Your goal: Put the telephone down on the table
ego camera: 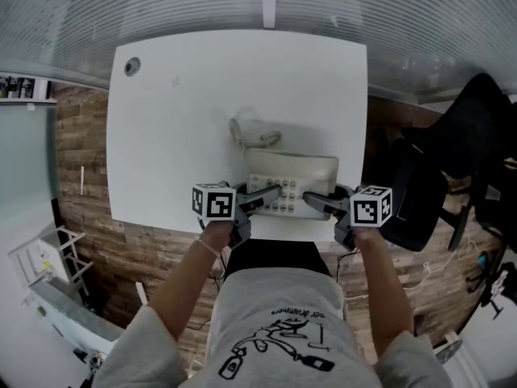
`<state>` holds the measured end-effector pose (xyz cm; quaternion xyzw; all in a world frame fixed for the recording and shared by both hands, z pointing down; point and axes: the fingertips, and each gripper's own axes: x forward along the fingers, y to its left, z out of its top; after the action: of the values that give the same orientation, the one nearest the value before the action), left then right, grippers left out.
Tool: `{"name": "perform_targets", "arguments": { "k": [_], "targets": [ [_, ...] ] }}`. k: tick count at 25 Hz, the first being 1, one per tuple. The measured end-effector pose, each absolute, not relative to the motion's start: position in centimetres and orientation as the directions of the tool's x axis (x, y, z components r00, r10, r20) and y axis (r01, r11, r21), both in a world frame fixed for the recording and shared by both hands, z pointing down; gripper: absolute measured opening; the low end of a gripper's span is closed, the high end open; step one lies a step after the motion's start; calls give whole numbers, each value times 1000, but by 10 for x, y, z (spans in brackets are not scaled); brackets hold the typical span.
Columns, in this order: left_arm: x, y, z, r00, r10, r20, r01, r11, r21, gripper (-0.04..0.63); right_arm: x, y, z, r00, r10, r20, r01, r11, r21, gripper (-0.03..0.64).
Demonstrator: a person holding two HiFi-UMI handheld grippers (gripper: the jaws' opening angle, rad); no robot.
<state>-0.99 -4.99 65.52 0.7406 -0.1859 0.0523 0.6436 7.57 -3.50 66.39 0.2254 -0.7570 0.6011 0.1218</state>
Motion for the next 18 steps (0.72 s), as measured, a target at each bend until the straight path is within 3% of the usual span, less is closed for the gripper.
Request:
{"name": "perform_targets", "arguments": {
  "k": [18],
  "targets": [
    [-7, -46, 672, 921, -208, 329, -351, -78, 933, 218, 77, -32, 678, -864, -179, 471, -496, 145, -856, 305]
  ]
}}
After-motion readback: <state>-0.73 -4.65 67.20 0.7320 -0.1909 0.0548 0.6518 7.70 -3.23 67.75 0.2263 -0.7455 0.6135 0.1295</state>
